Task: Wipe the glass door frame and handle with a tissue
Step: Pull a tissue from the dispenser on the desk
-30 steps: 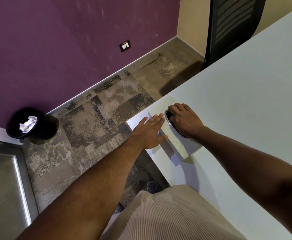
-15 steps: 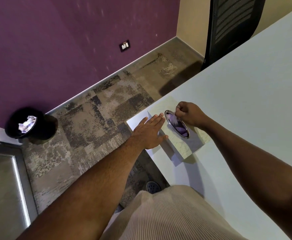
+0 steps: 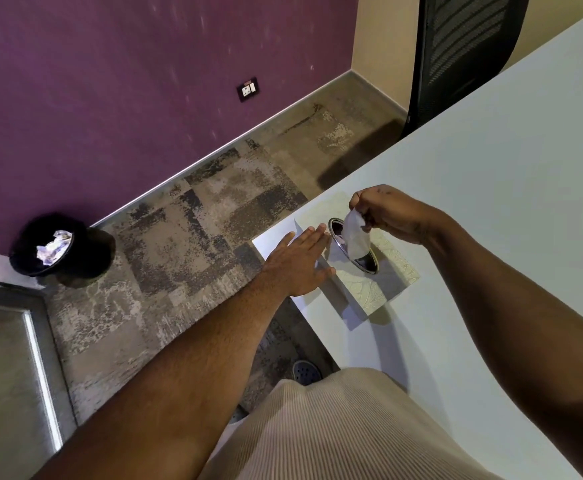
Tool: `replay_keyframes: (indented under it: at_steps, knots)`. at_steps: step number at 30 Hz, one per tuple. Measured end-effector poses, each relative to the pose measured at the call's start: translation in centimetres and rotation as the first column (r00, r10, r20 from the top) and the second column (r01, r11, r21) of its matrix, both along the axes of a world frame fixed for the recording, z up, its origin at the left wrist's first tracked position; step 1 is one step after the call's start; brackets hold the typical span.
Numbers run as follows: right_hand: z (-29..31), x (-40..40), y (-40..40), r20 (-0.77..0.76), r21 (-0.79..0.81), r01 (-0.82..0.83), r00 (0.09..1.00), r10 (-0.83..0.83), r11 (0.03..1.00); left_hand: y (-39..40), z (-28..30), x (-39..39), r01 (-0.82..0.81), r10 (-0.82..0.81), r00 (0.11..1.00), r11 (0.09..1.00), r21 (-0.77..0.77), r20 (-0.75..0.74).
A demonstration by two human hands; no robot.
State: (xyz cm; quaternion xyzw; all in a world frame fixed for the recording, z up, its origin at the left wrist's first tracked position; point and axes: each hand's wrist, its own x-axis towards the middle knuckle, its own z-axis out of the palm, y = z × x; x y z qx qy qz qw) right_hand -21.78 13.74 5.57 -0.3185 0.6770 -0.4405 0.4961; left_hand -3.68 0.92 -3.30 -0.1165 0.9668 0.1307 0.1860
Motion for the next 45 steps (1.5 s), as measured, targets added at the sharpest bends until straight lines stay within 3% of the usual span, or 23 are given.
replay_keyframes:
  at_steps: [14, 18, 21, 23, 25, 31, 33, 37, 40, 45]
  knots:
    - [2.4, 0.0, -0.2, 0.167, -0.084, 0.242, 0.96, -0.225, 0.967, 0.1, 1.1, -0.2, -0.065, 0.073, 0.996, 0.987, 0.146, -0.048]
    - [3.3, 1.1, -0.9, 0.246, -0.157, 0.254, 0.946, -0.211, 0.954, -0.6, 2.0, 1.1, -0.189, 0.22, 0.97, 0.95, 0.248, -0.106]
    - [4.1, 3.1, -2.3, 0.316, -0.212, 0.257, 0.931, -0.183, 0.943, -1.4, 2.9, 3.2, -0.361, 0.449, 0.877, 0.851, 0.382, -0.17]
    - [4.8, 4.9, -3.8, 0.328, -0.225, 0.251, 0.929, -0.17, 0.941, -1.9, 3.8, 4.8, -0.475, 0.664, 0.728, 0.669, 0.571, -0.172]
    - [5.0, 6.8, -5.5, 0.305, -0.225, 0.234, 0.939, -0.16, 0.946, -2.3, 4.9, 6.9, -0.483, 0.796, 0.582, 0.502, 0.717, -0.165]
    - [4.0, 13.9, -11.0, 0.37, -0.173, 0.14, 0.926, -0.067, 0.975, -2.6, 7.5, 13.4, -0.499, 0.801, 0.423, 0.596, 0.629, -0.424]
    - [3.7, 16.6, -12.8, 0.386, -0.153, 0.08, 0.922, -0.015, 0.985, -2.9, 8.2, 15.6, -0.539, 0.866, 0.298, 0.5, 0.678, -0.401]
    - [2.9, 22.1, -16.6, 0.186, -0.097, 0.013, 0.983, 0.006, 0.995, -4.4, 9.6, 21.3, -0.555, 0.989, 0.032, 0.138, 0.82, -0.144]
    - [2.5, 26.6, -19.0, 0.099, -0.069, -0.08, 0.991, 0.086, 0.994, -5.4, 10.8, 26.3, -0.432, 0.996, -0.057, -0.082, 0.898, 0.063]
    - [2.5, 35.8, -21.5, 0.259, -0.047, -0.316, 0.912, 0.318, 0.947, -6.4, 12.0, 35.1, -0.161, 0.949, -0.171, -0.292, 0.943, 0.265]
